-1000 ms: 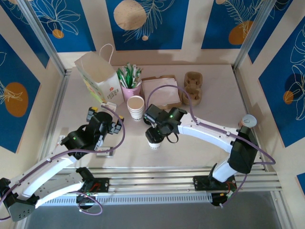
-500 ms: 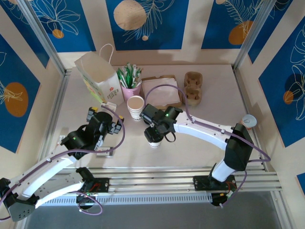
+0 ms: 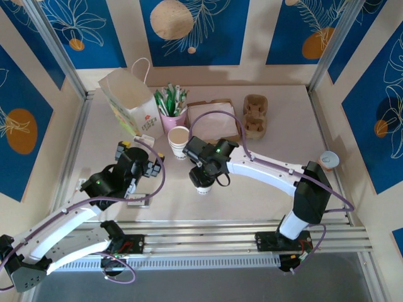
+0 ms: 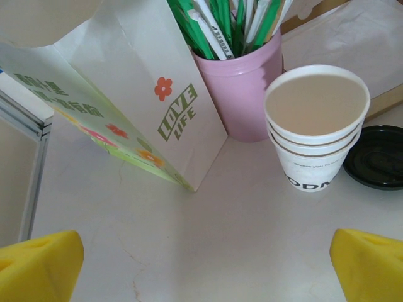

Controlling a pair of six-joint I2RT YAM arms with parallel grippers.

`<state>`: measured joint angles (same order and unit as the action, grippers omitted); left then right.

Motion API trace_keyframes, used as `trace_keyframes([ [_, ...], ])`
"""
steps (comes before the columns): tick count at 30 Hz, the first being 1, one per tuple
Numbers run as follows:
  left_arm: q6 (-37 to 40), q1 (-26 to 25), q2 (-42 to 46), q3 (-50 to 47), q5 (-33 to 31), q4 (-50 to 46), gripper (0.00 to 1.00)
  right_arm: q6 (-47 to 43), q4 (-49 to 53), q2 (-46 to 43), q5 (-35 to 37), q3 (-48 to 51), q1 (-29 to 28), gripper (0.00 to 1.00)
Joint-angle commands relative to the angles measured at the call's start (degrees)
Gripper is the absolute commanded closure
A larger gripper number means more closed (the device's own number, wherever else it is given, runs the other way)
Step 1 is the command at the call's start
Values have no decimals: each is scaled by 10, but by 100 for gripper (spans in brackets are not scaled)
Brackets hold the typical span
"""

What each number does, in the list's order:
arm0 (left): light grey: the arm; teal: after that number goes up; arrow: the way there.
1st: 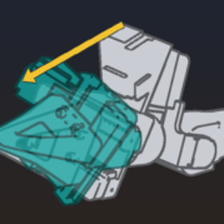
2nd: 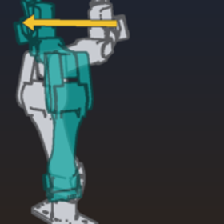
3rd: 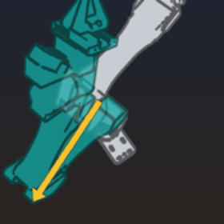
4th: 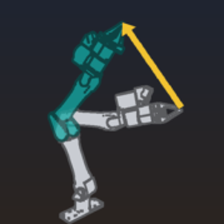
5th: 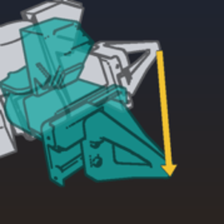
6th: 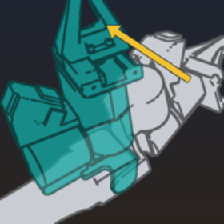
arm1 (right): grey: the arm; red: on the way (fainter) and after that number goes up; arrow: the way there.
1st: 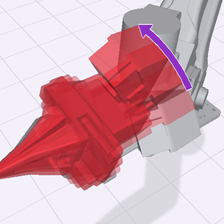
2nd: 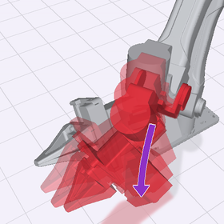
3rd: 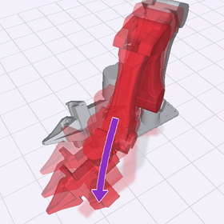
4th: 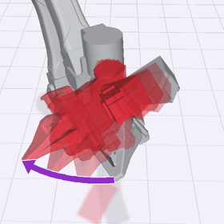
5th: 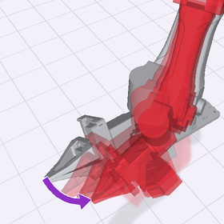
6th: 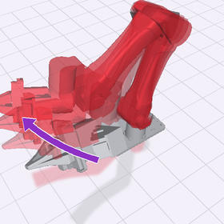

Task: Pack the takeout coffee

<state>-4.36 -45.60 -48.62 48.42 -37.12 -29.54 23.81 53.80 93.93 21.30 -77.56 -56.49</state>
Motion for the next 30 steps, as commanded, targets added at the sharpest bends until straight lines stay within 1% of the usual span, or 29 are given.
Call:
trace_keyframes([
  [1, -13, 7, -16, 11, 38, -11, 0, -5, 32, 57, -62, 56, 2, 37],
  [3, -41, 8, -44, 30, 77, -28, 0, -9, 25, 47, -66, 61, 2, 37],
  [7, -132, 10, -132, 101, 197, -94, 0, -15, 20, 37, -65, 62, 2, 37],
  [10, -202, 13, -195, 127, 289, -116, 0, -17, 14, 29, -61, 72, 1, 37],
  [13, -258, 21, -225, 127, 319, -112, 1, -17, 6, 18, -58, 85, 1, 37],
  [15, -294, 36, -224, 108, 343, -92, 2, -16, 3, 12, -58, 91, 1, 36],
  [17, -331, 50, -217, 80, 382, -58, 4, -16, 1, 5, -58, 96, 0, 36],
  [21, -383, 52, -227, 51, 415, -31, 8, -19, 0, 1, -55, 100, -1, 36],
  [27, -420, 53, -253, 27, 441, -3, 11, -21, -2, 8, -49, 101, -6, 36],
  [30, -423, 53, -267, 29, 435, -8, 11, -20, -5, 5, -49, 105, -7, 36],
])
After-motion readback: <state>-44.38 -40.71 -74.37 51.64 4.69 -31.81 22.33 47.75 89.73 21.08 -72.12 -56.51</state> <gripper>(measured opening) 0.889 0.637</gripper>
